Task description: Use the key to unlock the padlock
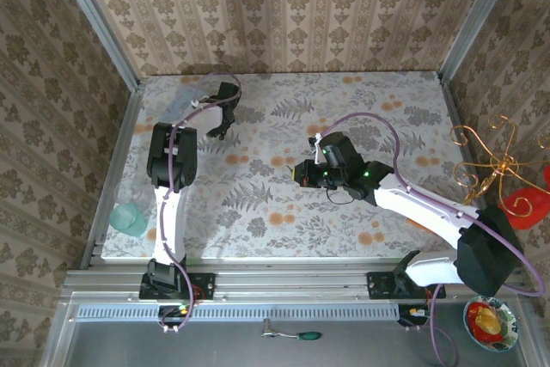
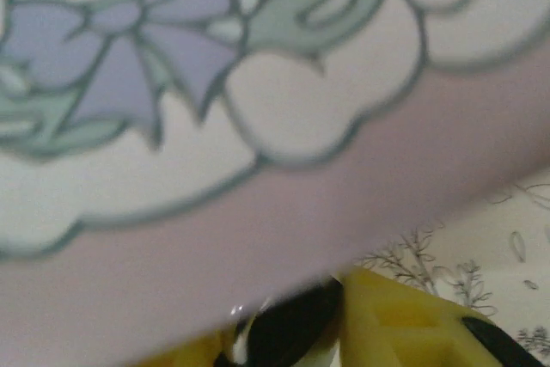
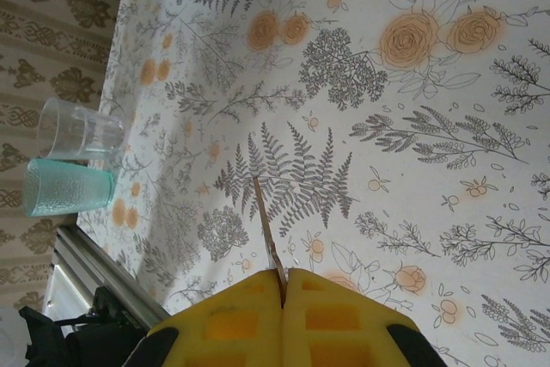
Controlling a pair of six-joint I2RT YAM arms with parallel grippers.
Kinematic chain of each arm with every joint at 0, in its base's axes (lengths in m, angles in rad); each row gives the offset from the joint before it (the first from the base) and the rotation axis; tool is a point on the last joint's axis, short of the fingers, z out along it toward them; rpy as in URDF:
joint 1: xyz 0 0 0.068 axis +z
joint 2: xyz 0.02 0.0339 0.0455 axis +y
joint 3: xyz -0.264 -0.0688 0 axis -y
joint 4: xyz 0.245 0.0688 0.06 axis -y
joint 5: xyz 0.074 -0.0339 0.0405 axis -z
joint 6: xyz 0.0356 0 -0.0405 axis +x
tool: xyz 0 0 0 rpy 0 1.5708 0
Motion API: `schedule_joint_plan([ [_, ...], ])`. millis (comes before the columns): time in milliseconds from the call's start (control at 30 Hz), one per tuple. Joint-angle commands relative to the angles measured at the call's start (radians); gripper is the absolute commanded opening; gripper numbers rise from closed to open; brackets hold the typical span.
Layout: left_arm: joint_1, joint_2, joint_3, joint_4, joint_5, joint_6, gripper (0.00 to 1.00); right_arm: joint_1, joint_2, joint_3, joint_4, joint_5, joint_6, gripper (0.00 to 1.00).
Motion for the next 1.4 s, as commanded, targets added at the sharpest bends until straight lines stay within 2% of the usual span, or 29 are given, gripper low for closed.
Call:
schedule_joint_plan([
  [0, 0.005, -0.022, -0.042, 0.008, 0.023, 0.039, 0.28, -0.004, -0.034, -0.017, -0.003, -0.005, 0.011, 0.0],
  [333, -0.053, -0.148, -0.208, 0.125, 0.027, 0.14, 0.17, -0.004, -0.063, -0.026, -0.027, 0.039, 0.016, 0.0],
  [467, -0.077, -0.205, -0.315, 0.239, 0.099, 0.188, 0.07, -0.004, -0.073, -0.029, -0.032, 0.045, 0.025, 0.0],
  [533, -0.096, -0.233, -0.355, 0.276, 0.151, 0.205, 0.06, -0.005, -0.079, -0.031, -0.034, 0.05, 0.026, 0.0],
  [833, -0.265, -0.305, -0.469, 0.332, 0.4, 0.35, 0.05, -0.004, -0.108, -0.032, -0.068, 0.115, 0.031, 0.0],
  [1067, -0.375, -0.452, -0.688, 0.409, 0.521, 0.39, 0.07, -0.004, -0.103, -0.03, -0.075, 0.161, 0.053, 0.0],
  [1167, -0.388, -0.527, -0.8, 0.462, 0.575, 0.41, 0.08, -0.004, -0.079, -0.037, -0.049, 0.154, 0.083, 0.0],
  [1267, -0.387, -0.583, -0.908, 0.536, 0.645, 0.413, 0.14, -0.002, -0.055, -0.045, -0.019, 0.137, 0.114, 0.0],
  [1367, -0.387, -0.623, -1.003, 0.635, 0.67, 0.384, 0.19, -0.003, -0.036, -0.048, -0.004, 0.13, 0.139, 0.0],
])
